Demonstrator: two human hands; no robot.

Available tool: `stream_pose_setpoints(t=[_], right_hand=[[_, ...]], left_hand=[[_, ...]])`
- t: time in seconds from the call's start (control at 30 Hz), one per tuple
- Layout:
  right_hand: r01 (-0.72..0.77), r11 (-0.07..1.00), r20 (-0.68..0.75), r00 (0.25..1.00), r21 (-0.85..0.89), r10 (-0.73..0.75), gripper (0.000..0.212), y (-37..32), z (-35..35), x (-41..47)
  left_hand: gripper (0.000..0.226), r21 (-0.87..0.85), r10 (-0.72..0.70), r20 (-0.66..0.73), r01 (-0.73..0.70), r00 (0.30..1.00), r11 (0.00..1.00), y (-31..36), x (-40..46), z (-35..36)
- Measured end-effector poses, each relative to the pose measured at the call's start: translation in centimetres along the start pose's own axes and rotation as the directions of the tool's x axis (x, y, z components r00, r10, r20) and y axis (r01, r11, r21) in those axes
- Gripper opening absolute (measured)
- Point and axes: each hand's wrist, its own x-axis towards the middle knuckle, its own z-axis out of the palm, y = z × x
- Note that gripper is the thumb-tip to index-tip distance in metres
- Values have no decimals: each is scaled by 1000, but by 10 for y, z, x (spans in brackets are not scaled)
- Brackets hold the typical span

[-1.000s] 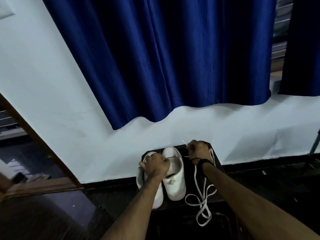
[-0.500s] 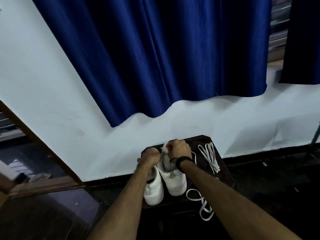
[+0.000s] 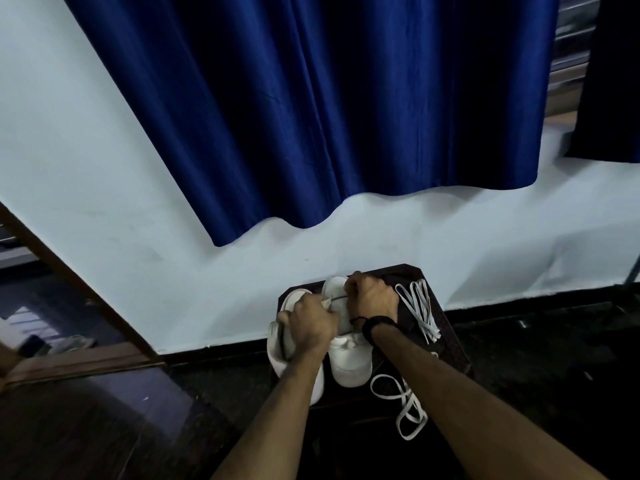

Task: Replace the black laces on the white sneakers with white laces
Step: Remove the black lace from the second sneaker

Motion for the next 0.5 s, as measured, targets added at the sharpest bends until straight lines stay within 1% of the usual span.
stream_pose_setpoints(t=[0.1,0.13,0.2,0.27,0.33,0.37,0.43,0.5], right_hand=[[-70,992,-44,996,101,75,20,14,-5,-2],[-91,985,-55,994,150,100,20,21,-6,-3],[-135,955,-56,986,265,155,15,34,-8,-6],[-158,927,-55,981,339,188,12,47,-10,-10],[-144,913,-69,981,383,184,11,56,-9,-13],[-133,909,-72,982,395,175,11,58,-9,-14],[-105,917,-75,987,384,144,11,61,-9,-14],[-102,926,-70,988,363,136,11,60,-8,-13]], left_hand=[[22,68,106,-128,-98,986,993,15,-11,7],[21,83,146,-150,-135,978,987,20,-14,11],[17,61,172,-171,-164,970,985,32,-24,14],[12,-23,158,-195,-166,968,986,45,-32,15],[17,-132,122,-185,-147,975,980,56,-36,18],[22,-151,113,-182,-141,977,978,59,-37,19],[33,-134,93,-161,-115,983,984,60,-37,22],[36,-99,72,-142,-86,987,991,59,-35,24]])
